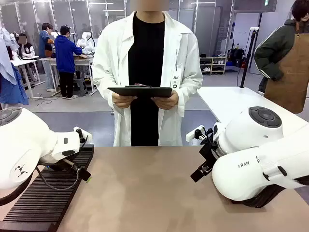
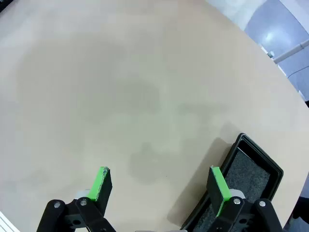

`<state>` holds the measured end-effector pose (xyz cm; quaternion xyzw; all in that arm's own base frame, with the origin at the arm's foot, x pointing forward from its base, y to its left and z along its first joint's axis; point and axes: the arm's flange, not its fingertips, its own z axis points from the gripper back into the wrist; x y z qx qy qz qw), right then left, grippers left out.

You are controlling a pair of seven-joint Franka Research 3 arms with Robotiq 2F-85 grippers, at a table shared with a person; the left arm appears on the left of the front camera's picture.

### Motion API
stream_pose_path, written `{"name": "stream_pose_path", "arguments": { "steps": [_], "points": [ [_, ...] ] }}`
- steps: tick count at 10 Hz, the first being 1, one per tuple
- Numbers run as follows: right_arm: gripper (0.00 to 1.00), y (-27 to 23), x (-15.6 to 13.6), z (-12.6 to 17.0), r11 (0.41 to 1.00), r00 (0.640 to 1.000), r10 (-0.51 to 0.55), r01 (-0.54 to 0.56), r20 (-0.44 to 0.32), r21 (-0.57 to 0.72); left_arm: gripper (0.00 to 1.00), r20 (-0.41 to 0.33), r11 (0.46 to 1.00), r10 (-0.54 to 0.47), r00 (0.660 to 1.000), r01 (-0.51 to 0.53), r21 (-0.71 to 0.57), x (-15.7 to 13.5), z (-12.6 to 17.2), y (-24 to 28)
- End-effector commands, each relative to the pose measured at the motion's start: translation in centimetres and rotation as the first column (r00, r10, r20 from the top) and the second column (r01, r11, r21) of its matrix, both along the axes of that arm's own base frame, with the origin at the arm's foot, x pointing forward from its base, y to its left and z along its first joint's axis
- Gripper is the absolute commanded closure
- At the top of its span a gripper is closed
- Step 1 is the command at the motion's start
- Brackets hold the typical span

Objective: Inspect the PCB.
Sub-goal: Pick up the Blank PCB and present it to the human.

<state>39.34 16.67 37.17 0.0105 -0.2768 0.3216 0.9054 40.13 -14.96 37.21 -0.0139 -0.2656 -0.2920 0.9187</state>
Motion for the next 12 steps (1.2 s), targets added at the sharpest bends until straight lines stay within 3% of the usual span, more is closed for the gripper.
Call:
{"name": "stream_pose_path", "arguments": {
  "steps": [1, 10, 12],
  "points": [
    [0.00, 0.0, 0.0, 0.0, 1.000, 1.000, 0.000, 0.000, 0.000, 0.000, 0.00, 0.000, 1.000, 0.000, 1.000, 0.000, 0.000, 0.0, 0.0, 0.0],
    [0.00, 0.0, 0.0, 0.0, 1.000, 1.000, 0.001, -0.001, 0.001, -0.001, 0.00, 0.000, 1.000, -0.001, 1.000, 0.001, 0.000, 0.0, 0.0, 0.0],
    [0.00, -0.7, -0.2, 4.3, 0.996, 0.998, 0.036, -0.031, -0.052, 0.081, 0.00, -0.043, 1.000, 0.000, 0.999, -0.001, -0.020, 0.1, 3.0, 0.9]
  ]
}}
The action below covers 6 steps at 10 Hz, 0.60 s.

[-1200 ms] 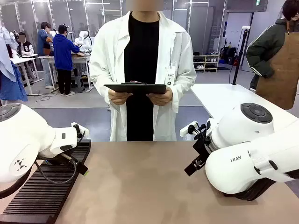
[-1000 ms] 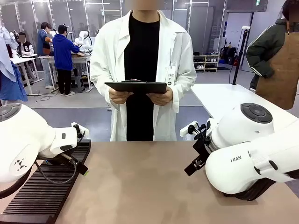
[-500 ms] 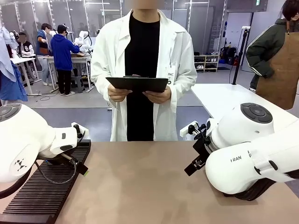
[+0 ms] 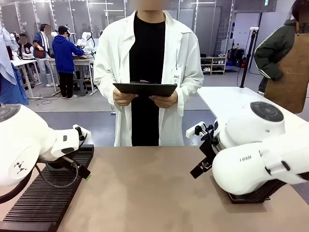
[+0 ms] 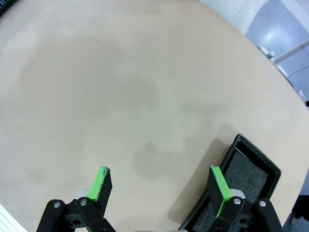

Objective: Inspect the PCB.
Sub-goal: Pick up the Blank PCB and present it to the human.

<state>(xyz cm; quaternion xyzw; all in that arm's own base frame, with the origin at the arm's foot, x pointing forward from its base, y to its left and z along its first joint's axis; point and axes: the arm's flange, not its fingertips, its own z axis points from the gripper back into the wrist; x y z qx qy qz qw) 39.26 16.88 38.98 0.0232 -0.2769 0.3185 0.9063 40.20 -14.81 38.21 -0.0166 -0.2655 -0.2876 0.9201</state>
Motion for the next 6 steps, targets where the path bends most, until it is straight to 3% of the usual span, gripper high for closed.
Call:
{"name": "stream_pose_path", "arguments": {
  "steps": [1, 4, 6],
  "points": [
    [0.00, -1.5, -0.1, 4.4, 0.994, 0.996, 0.047, -0.039, -0.082, 0.100, 0.00, -0.110, 0.995, -0.065, 0.992, 0.057, -0.078, 0.1, 3.7, 1.7],
    [0.00, -4.3, -1.0, 8.1, 0.974, 0.973, 0.088, -0.040, -0.213, 0.222, 0.00, -0.234, 0.952, -0.175, 0.956, 0.104, -0.289, -0.2, 7.2, 5.9],
    [0.00, -8.9, -2.8, 8.8, 0.913, 0.952, 0.127, -0.003, -0.279, 0.407, 0.00, -0.265, 0.849, -0.330, 0.906, 0.163, -0.503, -1.1, 8.4, 9.8]
  ]
}}
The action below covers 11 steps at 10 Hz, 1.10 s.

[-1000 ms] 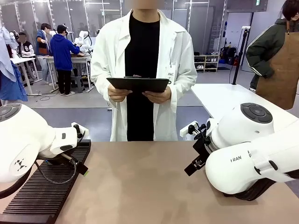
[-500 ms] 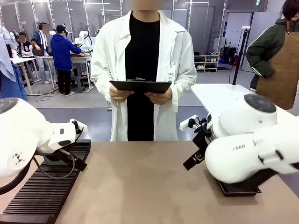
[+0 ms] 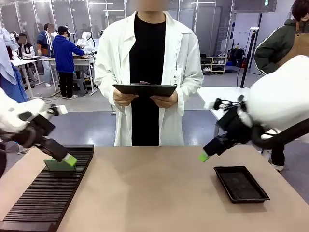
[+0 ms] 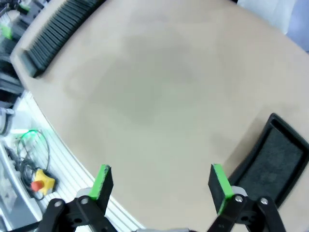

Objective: Inspect the PCB.
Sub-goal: Pick up the Blank PCB and present it to the human.

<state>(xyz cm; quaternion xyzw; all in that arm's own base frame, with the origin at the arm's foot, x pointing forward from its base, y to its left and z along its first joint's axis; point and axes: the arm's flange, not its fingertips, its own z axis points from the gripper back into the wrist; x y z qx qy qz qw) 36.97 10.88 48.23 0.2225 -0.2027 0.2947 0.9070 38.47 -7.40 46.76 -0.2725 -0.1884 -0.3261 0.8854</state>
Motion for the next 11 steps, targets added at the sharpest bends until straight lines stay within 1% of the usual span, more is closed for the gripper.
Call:
{"name": "stream_pose_path", "arguments": {
  "steps": [1, 2, 3, 4, 5, 7, 9, 10, 11],
  "points": [
    [0.00, -5.8, -2.2, -0.6, 0.977, 0.996, 0.016, 0.003, -0.084, 0.214, 0.00, -0.126, 0.984, -0.055, 0.990, 0.032, -0.177, -0.2, -0.2, 5.4],
    [0.00, -8.6, -3.7, -1.0, 0.950, 0.996, 0.030, -0.003, -0.085, 0.312, 0.00, -0.150, 0.963, -0.049, 0.988, 0.007, -0.269, -0.8, -0.6, 8.4],
    [0.00, -11.3, -5.1, -1.7, 0.918, 0.996, 0.018, 0.020, -0.092, 0.396, 0.00, -0.164, 0.921, -0.063, 0.984, -0.005, -0.389, -1.7, -1.5, 11.4],
    [0.00, -13.7, -6.2, -2.4, 0.876, 0.996, 0.011, 0.032, -0.086, 0.481, 0.00, -0.157, 0.881, -0.063, 0.986, -0.019, -0.474, -2.8, -2.4, 14.0],
    [0.00, -16.1, -7.5, -3.5, 0.822, 0.997, -0.019, 0.061, -0.081, 0.566, 0.00, -0.188, 0.842, -0.011, 0.982, -0.092, -0.532, -3.9, -3.8, 16.9],
    [0.00, -19.5, -8.8, -5.4, 0.793, 0.991, -0.066, 0.122, -0.115, 0.597, 0.00, -0.221, 0.785, 0.051, 0.974, -0.176, -0.593, -5.8, -6.5, 20.9],
    [0.00, -21.0, -9.6, -6.8, 0.765, 0.987, -0.056, 0.138, -0.149, 0.629, 0.00, -0.214, 0.729, 0.123, 0.969, -0.235, -0.643, -7.7, -8.0, 23.4],
    [0.00, -21.1, -9.4, -7.3, 0.760, 0.986, -0.052, 0.143, -0.160, 0.635, 0.00, -0.232, 0.723, 0.156, 0.960, -0.270, -0.636, -8.2, -8.5, 23.7],
    [0.00, -20.9, -9.2, -7.6, 0.756, 0.985, -0.042, 0.139, -0.165, 0.639, 0.00, -0.224, 0.714, 0.162, 0.961, -0.271, -0.645, -8.5, -8.8, 24.0]
  ]
}}
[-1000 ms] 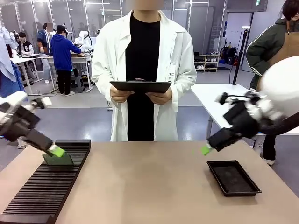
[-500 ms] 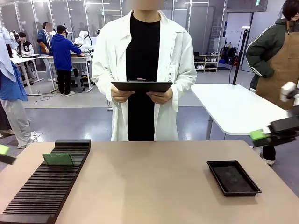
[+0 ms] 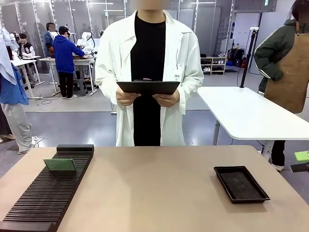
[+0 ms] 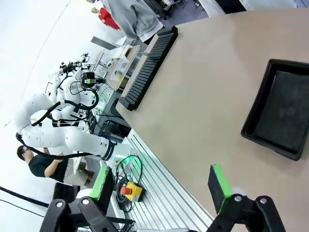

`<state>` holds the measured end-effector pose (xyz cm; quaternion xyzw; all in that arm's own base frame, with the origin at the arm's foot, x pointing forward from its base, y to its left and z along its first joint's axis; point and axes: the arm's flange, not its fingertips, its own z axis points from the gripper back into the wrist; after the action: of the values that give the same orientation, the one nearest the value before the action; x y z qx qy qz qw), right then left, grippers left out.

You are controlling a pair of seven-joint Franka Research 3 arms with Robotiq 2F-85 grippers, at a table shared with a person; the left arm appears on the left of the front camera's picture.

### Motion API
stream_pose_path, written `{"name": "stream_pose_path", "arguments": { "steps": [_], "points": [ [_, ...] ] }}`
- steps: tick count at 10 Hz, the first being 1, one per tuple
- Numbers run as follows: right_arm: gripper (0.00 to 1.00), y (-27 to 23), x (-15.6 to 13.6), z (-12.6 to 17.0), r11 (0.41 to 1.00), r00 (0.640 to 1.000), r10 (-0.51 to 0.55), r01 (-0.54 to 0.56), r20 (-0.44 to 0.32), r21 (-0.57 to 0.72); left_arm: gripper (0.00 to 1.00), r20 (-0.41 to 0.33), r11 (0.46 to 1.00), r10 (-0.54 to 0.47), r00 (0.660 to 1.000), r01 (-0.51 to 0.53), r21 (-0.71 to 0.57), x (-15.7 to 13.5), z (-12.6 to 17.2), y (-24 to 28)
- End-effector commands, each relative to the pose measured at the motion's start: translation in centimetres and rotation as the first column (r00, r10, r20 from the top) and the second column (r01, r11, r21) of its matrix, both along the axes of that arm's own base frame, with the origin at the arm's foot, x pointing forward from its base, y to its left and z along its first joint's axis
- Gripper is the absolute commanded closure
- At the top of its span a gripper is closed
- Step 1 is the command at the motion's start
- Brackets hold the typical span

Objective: Inspect the PCB.
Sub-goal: Pick up the Blank PCB and present it to the human.

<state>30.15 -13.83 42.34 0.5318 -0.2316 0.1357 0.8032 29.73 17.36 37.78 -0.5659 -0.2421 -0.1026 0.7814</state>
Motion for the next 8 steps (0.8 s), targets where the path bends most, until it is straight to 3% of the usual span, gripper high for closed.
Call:
{"name": "stream_pose_path", "arguments": {
  "steps": [1, 2, 8],
  "points": [
    [0.00, 4.1, -2.1, -1.8, 1.000, 0.999, 0.014, -0.015, 0.029, 0.023, 0.00, 0.005, 1.000, 0.014, 1.000, -0.014, -0.011, 0.4, 0.1, -0.5],
    [0.00, 0.0, 0.0, 0.0, 1.000, 1.000, 0.000, 0.000, 0.000, 0.000, 0.00, 0.000, 1.000, 0.000, 1.000, 0.000, 0.000, 0.0, 0.0, 0.0],
    [0.00, 0.0, 0.0, 0.0, 1.000, 1.000, 0.000, 0.000, 0.000, 0.000, 0.00, 0.000, 1.000, 0.000, 1.000, 0.000, 0.000, 0.0, 0.0, 0.0]
  ]
}}
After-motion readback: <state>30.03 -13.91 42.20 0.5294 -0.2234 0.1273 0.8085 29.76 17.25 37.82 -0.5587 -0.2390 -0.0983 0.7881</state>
